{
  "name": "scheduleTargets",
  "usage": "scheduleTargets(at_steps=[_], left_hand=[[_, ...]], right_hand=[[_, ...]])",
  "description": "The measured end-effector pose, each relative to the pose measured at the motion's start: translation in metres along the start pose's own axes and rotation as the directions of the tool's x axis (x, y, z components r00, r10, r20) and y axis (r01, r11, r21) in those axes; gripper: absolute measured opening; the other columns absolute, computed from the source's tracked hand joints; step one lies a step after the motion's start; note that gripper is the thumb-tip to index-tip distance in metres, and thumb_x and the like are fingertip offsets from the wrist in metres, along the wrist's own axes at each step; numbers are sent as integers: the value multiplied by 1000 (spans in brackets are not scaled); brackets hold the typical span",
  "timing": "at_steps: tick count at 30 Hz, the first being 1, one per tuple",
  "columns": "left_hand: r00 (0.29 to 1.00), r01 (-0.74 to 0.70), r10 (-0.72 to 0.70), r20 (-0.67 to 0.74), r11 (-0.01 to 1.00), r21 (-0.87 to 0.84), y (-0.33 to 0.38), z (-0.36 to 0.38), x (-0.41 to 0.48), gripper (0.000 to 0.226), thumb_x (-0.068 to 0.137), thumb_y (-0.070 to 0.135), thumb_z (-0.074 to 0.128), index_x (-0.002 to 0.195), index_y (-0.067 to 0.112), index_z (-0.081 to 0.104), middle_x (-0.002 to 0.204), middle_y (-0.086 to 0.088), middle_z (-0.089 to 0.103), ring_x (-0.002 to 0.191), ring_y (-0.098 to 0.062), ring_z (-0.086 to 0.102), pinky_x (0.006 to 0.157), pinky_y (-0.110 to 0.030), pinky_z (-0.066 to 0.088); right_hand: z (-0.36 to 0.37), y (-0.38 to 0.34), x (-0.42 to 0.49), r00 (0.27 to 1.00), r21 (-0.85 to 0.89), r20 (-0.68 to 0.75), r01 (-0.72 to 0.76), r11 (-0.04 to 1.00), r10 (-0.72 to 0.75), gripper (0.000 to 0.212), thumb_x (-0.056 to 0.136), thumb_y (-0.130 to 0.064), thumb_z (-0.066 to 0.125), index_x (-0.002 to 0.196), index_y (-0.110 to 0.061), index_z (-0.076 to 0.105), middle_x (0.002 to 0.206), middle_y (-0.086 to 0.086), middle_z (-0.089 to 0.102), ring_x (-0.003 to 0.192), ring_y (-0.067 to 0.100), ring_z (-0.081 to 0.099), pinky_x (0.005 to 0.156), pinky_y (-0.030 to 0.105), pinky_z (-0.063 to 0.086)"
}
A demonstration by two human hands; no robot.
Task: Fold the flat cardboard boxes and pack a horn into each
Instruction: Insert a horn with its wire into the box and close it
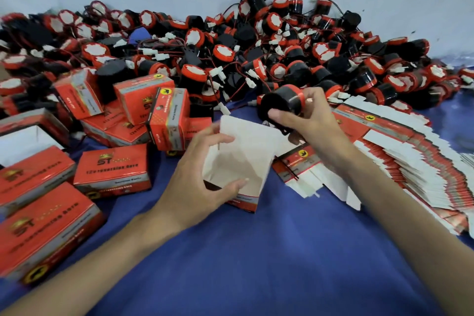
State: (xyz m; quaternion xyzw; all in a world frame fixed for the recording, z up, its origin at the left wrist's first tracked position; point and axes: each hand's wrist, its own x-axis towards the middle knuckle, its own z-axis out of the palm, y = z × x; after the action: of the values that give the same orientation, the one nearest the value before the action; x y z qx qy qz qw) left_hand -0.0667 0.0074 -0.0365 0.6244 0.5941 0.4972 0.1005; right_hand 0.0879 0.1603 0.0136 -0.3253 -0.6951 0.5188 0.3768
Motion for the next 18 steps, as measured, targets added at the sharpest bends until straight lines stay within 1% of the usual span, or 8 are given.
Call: scheduleTargets(at_steps=[2, 4, 6, 9, 11, 12, 14, 18], left_hand=[[994, 107, -106, 22, 993, -47, 0, 1, 0, 62, 60, 55, 67, 116, 45, 41, 121, 43, 40, 116, 18, 37, 87, 2, 28], [988, 154, -153, 22, 986, -56, -1, 3, 0, 68, 57, 58, 69, 117, 48, 39, 117, 48, 37, 114, 20, 36, 84, 3, 30], [984, 180, -179, 26, 981, -66, -1, 5, 0, 72, 58, 57, 73, 120, 51, 36, 121, 49, 34, 115, 23, 32, 86, 4, 28], [982, 187, -182, 45, 974, -125, 0, 10, -2, 75, 65, 46, 76, 128, 42, 36, 129, 31, 42, 116, 21, 37, 89, 2, 30], [982, 189, -179, 63, 959, -211, 1, 13, -2, 74, 67, 42, 82, 128, 18, 47, 117, 13, 58, 108, 12, 52, 84, -4, 40], [980, 198, -188, 64, 943, -269, 2, 12, -2, 75, 69, 39, 84, 128, 11, 48, 114, 7, 61, 106, 8, 57, 83, -7, 43], [975, 217, -218, 33, 925, -312, 1, 8, -1, 80, 63, 38, 82, 131, 21, 43, 121, 7, 58, 109, 5, 56, 84, -10, 45], [975, 213, -220, -19, 958, -191, -2, 3, 0, 81, 57, 43, 82, 127, 38, 42, 129, 13, 50, 118, 6, 47, 94, -11, 41]], right_hand=[[-2, -17, -5, 990, 228, 138, -28, 973, -4, 43, 84, -38, 66, 100, -6, 41, 83, 2, 64, 55, 10, 57, 40, 20, 34], [2, -32, -12, 972, 374, 218, -3, 928, -84, 29, 92, -30, 50, 100, -6, 38, 104, 25, 52, 64, 22, 65, 42, 22, 31], [9, -45, -20, 941, 365, 221, 165, 916, -257, 17, 94, -17, 48, 96, -11, 33, 110, 39, 44, 78, 39, 68, 47, 26, 40], [21, -59, -30, 756, 181, 356, 522, 834, -550, 24, 91, -12, 57, 94, -13, 33, 115, 29, 53, 93, 38, 64, 61, 35, 51], [27, -57, -36, 668, -132, 549, 663, 736, -503, 27, 85, -25, 67, 96, -15, 44, 114, 6, 59, 98, 24, 61, 71, 31, 51], [29, -52, -36, 674, -308, 604, 690, 655, -425, 31, 84, -31, 69, 100, -13, 49, 109, -6, 56, 96, 20, 58, 72, 33, 50], [31, -42, -36, 730, -538, 611, 666, 517, -305, 39, 85, -39, 68, 109, -12, 52, 100, -18, 47, 89, 20, 54, 71, 40, 46], [25, -39, -31, 727, -650, 618, 687, 326, -300, 30, 85, -40, 65, 105, -20, 53, 110, -9, 58, 84, 24, 56, 61, 36, 45]])
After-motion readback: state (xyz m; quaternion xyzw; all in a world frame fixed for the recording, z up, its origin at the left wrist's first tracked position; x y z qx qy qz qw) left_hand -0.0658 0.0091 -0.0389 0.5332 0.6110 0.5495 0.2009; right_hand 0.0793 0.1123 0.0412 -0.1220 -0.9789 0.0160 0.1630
